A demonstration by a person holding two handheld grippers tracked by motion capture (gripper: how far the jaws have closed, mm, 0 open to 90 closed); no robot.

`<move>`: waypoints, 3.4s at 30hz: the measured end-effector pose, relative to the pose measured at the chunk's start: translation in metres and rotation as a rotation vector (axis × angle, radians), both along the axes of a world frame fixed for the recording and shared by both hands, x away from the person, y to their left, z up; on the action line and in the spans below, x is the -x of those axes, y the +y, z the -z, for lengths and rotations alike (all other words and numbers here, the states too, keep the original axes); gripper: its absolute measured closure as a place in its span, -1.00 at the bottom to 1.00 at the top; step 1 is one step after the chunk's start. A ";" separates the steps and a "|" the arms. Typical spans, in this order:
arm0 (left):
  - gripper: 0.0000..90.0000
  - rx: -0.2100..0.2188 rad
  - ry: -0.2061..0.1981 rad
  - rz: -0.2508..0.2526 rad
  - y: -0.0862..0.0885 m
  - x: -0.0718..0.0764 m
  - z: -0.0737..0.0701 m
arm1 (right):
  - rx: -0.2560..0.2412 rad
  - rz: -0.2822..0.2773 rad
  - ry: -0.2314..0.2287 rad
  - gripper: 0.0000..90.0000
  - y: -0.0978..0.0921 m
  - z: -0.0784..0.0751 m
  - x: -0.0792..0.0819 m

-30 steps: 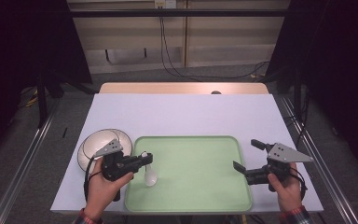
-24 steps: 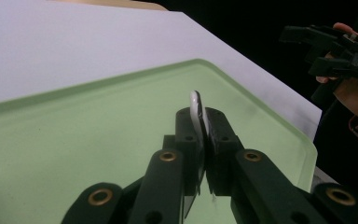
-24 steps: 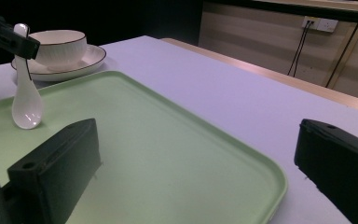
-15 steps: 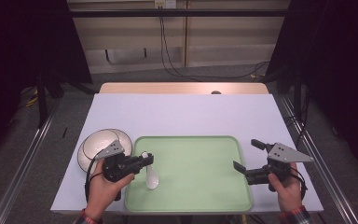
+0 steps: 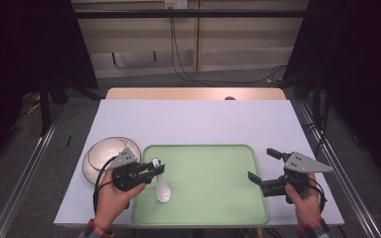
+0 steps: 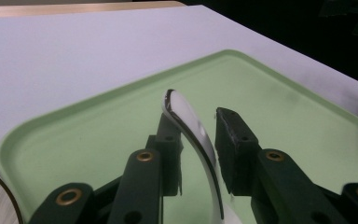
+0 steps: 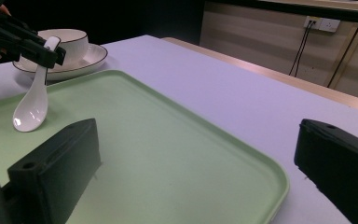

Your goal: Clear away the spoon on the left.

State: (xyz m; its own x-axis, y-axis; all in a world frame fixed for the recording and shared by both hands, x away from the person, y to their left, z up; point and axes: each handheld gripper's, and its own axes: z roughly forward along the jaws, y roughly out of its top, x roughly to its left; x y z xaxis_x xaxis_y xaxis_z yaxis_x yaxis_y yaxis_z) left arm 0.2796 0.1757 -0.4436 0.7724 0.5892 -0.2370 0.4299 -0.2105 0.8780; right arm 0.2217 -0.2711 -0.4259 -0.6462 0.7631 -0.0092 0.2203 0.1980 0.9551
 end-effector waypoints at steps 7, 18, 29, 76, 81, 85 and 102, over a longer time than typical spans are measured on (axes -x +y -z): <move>0.55 -0.008 -0.002 -0.002 -0.002 -0.003 0.003 | 0.001 0.005 0.002 -1.00 0.000 0.000 0.000; 0.53 -0.016 -0.004 -0.019 -0.002 -0.003 0.004 | -0.005 -0.003 0.000 -1.00 0.000 0.000 0.001; 0.39 -0.002 -0.002 -0.034 -0.002 -0.003 0.001 | 0.003 0.002 0.003 -1.00 0.000 0.001 0.001; -0.57 0.048 -0.055 -0.062 0.013 -0.005 -0.027 | 0.003 0.005 0.016 -1.00 -0.003 0.003 0.002; -0.63 0.046 -0.058 -0.073 0.017 -0.006 -0.030 | 0.002 0.003 0.013 -1.00 -0.003 0.003 0.002; -0.70 0.044 -0.057 -0.073 0.020 -0.006 -0.033 | 0.004 0.004 0.016 -1.00 -0.003 0.003 0.002; -0.89 0.069 -0.047 -0.081 0.034 -0.007 -0.041 | 0.002 0.002 0.013 -1.00 -0.004 0.003 0.001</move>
State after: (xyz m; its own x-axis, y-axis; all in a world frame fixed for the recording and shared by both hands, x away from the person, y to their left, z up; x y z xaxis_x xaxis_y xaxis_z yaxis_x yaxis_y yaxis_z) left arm 0.2865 0.2093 -0.4026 0.7341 0.6338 -0.2438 0.4011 -0.1150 0.9088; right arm 0.2204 -0.2754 -0.4289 -0.6448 0.7644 -0.0020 0.2332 0.1992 0.9518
